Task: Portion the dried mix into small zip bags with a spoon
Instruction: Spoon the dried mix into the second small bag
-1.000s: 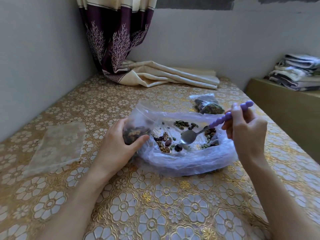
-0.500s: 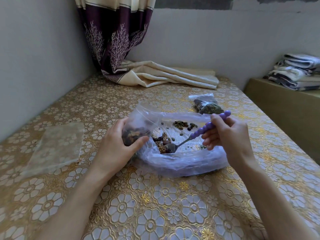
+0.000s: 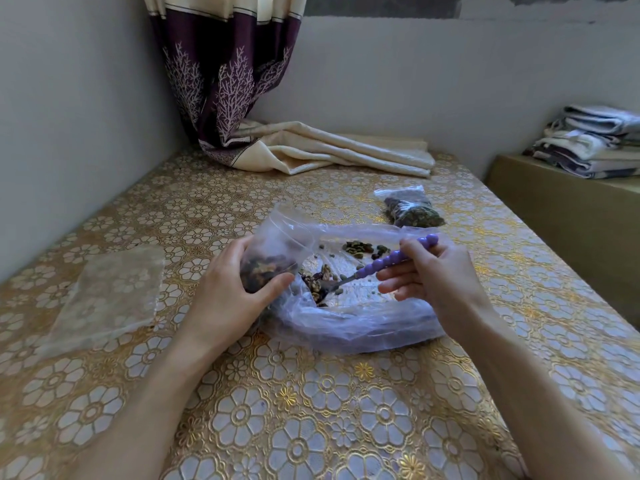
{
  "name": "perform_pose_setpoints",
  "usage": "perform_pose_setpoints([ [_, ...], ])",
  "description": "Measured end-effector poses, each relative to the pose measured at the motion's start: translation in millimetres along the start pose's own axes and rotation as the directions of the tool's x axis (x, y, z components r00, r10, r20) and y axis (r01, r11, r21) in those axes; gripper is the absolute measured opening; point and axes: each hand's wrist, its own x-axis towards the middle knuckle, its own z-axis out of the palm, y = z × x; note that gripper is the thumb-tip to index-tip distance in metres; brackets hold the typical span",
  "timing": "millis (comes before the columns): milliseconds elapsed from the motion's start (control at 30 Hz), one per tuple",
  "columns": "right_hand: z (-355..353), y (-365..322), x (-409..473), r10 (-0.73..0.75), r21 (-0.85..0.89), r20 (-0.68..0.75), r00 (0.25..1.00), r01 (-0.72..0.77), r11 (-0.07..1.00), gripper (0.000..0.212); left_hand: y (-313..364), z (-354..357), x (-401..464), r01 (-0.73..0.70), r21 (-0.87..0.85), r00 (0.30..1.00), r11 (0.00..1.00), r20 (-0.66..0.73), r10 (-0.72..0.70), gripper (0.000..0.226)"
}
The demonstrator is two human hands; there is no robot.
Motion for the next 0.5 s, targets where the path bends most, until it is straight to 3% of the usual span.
perform_pose_setpoints([
  [200, -8.0, -1.6, 2.4, 0.007, -0.013, -0.077, 0.997, -0.008, 1.0, 0.036, -0.7, 0.0, -0.4, -0.003, 0.017, 1.0, 1.0, -0.005, 0.003, 0.068],
  [500, -19.2, -5.7, 6.0, -0.085, 0.062, -0.231, 0.969, 0.102, 0.993, 0.035, 0.1, 1.7, -0.8, -0.019, 0.1, 1.0, 0.995, 0.023, 0.017, 0.07],
])
